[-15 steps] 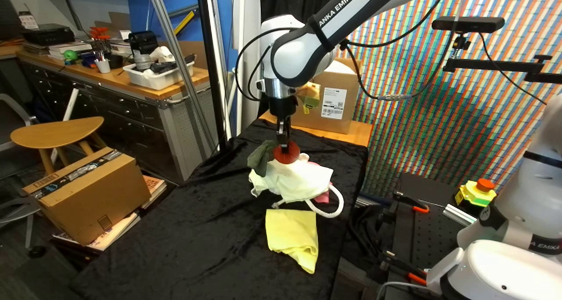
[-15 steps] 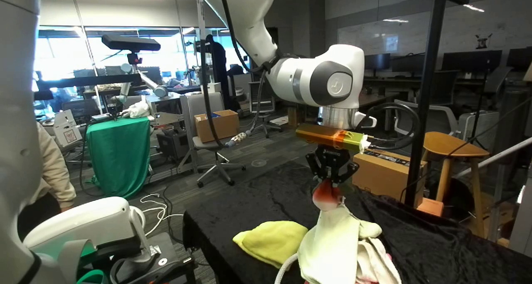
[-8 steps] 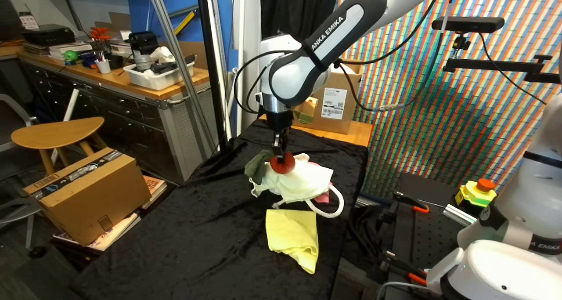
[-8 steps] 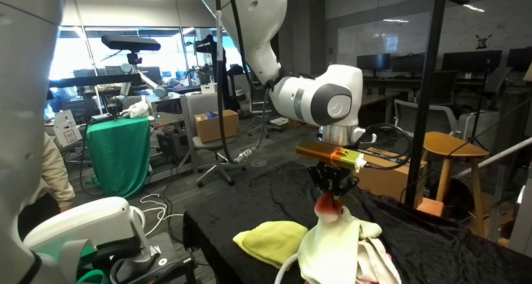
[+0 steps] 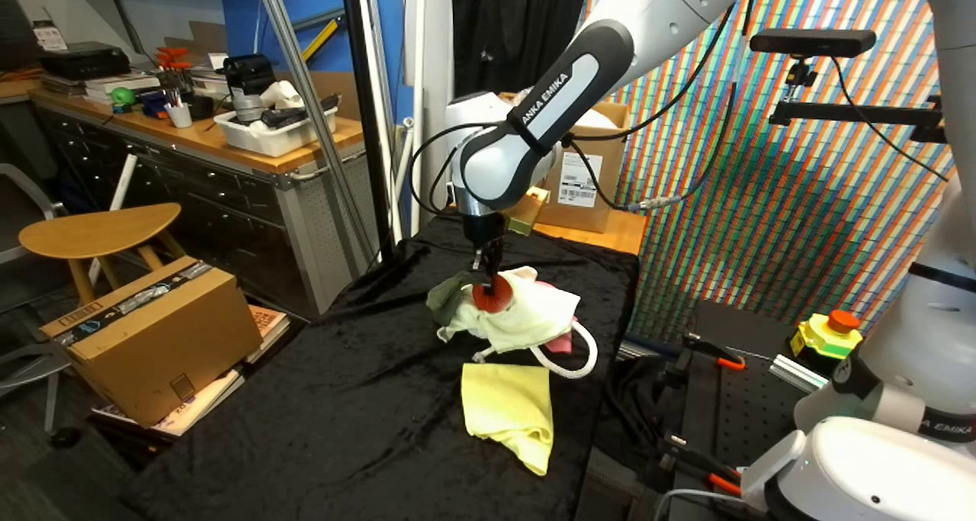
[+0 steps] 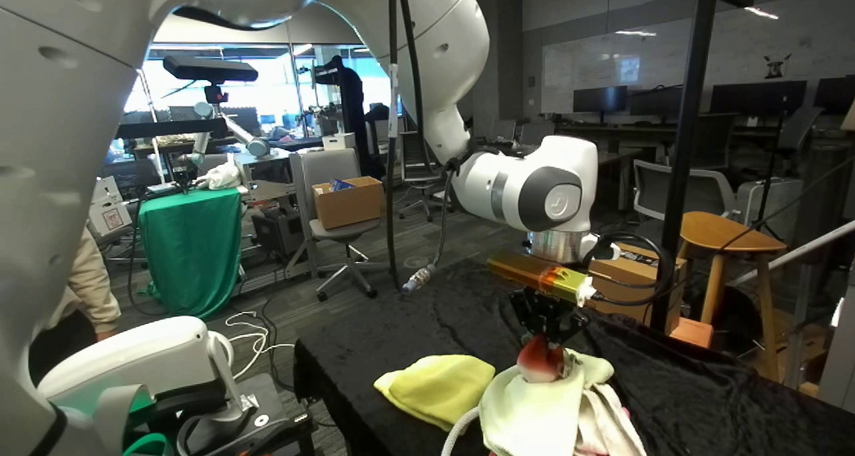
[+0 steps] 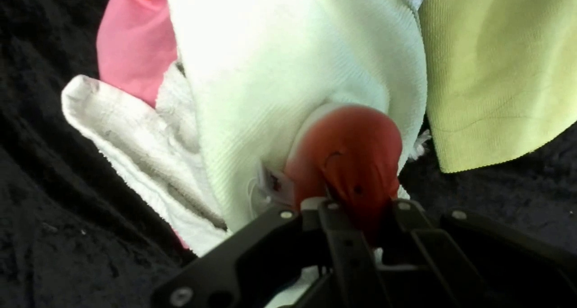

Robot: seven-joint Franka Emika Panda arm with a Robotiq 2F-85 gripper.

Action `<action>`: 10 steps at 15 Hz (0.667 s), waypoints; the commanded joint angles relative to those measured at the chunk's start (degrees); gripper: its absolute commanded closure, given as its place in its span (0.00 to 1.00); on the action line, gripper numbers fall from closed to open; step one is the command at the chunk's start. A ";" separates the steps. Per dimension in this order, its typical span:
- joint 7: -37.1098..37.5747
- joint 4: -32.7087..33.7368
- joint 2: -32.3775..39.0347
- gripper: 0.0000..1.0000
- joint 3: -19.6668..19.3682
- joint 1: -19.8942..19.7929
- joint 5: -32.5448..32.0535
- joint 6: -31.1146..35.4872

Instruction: Pile all the objects closer to you

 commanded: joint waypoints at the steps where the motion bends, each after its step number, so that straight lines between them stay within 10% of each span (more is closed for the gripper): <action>1: 2.53 3.84 3.75 0.90 -0.78 0.58 -0.30 -0.16; 10: 9.56 10.55 12.04 0.91 -1.97 2.47 -0.51 -1.82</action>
